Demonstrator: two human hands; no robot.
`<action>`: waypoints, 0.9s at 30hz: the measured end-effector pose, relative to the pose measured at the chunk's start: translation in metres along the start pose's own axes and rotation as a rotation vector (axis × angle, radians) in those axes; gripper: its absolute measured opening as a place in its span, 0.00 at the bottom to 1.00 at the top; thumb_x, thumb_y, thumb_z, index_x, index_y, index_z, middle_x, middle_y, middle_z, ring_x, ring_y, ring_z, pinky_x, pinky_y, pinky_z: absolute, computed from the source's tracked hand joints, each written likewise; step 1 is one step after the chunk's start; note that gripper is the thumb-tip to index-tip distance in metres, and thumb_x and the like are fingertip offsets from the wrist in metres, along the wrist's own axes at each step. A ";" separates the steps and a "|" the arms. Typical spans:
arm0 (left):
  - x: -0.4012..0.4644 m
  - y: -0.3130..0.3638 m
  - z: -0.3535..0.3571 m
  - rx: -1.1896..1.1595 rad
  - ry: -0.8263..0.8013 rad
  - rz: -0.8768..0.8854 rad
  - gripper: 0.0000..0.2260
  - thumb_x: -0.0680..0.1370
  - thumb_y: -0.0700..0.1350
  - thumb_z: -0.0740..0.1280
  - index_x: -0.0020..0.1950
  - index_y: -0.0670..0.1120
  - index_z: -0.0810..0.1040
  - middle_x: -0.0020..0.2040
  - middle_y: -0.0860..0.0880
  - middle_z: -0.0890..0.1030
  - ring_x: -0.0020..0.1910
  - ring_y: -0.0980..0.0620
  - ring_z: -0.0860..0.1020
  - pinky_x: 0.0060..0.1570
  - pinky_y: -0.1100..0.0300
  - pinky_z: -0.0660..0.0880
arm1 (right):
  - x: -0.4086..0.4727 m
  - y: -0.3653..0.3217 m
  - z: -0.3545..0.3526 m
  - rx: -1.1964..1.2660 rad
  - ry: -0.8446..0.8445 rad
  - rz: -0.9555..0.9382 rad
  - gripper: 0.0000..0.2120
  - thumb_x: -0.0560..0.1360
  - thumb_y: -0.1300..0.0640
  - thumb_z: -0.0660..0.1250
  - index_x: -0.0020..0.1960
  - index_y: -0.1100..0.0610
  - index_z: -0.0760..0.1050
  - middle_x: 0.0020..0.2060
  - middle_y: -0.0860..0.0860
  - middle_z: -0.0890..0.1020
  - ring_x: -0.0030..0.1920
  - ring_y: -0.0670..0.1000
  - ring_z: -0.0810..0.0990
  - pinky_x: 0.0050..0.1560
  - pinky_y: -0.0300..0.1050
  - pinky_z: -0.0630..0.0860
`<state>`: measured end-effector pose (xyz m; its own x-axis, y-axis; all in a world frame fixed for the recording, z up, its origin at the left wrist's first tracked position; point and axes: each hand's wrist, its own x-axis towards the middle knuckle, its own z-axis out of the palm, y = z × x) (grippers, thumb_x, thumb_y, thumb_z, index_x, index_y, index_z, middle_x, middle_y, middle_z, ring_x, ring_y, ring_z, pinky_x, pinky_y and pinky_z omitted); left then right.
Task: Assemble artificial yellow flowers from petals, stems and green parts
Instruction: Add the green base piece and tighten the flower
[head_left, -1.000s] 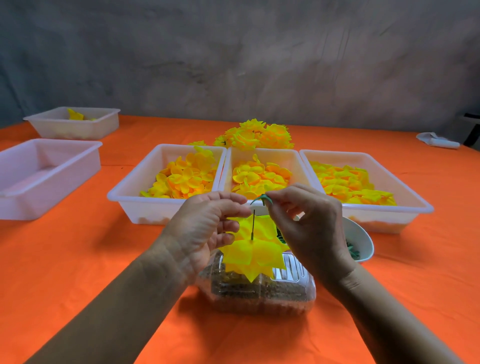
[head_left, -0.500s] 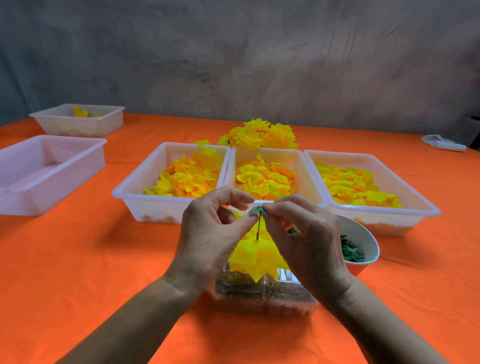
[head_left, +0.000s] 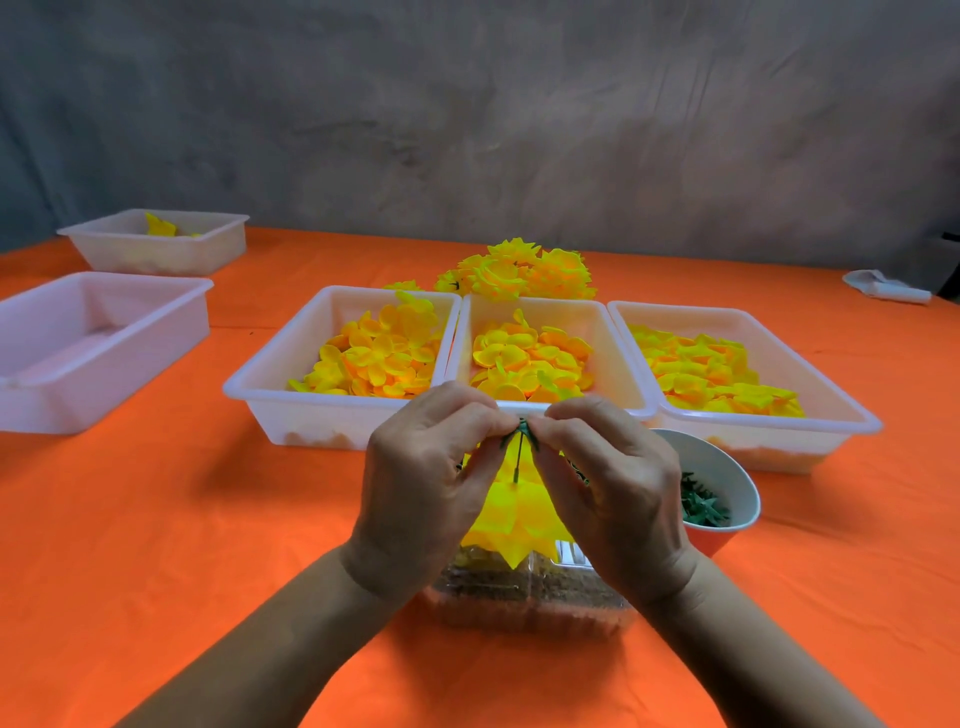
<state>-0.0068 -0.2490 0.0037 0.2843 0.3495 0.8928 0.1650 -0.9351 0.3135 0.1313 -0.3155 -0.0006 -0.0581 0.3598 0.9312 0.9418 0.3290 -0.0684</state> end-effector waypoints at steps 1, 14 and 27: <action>-0.001 -0.001 0.001 0.030 0.010 0.028 0.03 0.72 0.36 0.71 0.40 0.37 0.82 0.38 0.44 0.81 0.37 0.47 0.79 0.37 0.54 0.76 | 0.000 0.000 0.000 0.005 0.008 0.002 0.10 0.76 0.62 0.65 0.40 0.67 0.81 0.36 0.59 0.81 0.35 0.57 0.80 0.36 0.46 0.75; 0.000 -0.003 0.000 0.222 0.002 0.287 0.06 0.74 0.32 0.68 0.37 0.33 0.81 0.36 0.40 0.80 0.32 0.42 0.78 0.31 0.50 0.76 | 0.001 -0.002 0.004 0.140 0.014 0.156 0.03 0.72 0.66 0.70 0.39 0.64 0.81 0.37 0.56 0.81 0.36 0.51 0.80 0.37 0.42 0.76; 0.006 -0.008 -0.002 0.193 -0.039 0.294 0.08 0.76 0.36 0.67 0.40 0.34 0.82 0.38 0.40 0.81 0.34 0.42 0.79 0.33 0.51 0.76 | 0.021 -0.010 -0.012 0.992 -0.265 1.157 0.02 0.72 0.62 0.69 0.41 0.59 0.80 0.30 0.50 0.80 0.32 0.45 0.77 0.34 0.36 0.74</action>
<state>-0.0080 -0.2392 0.0067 0.3811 0.0727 0.9217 0.2451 -0.9692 -0.0249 0.1244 -0.3221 0.0240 0.3667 0.9220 0.1239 -0.0718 0.1608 -0.9844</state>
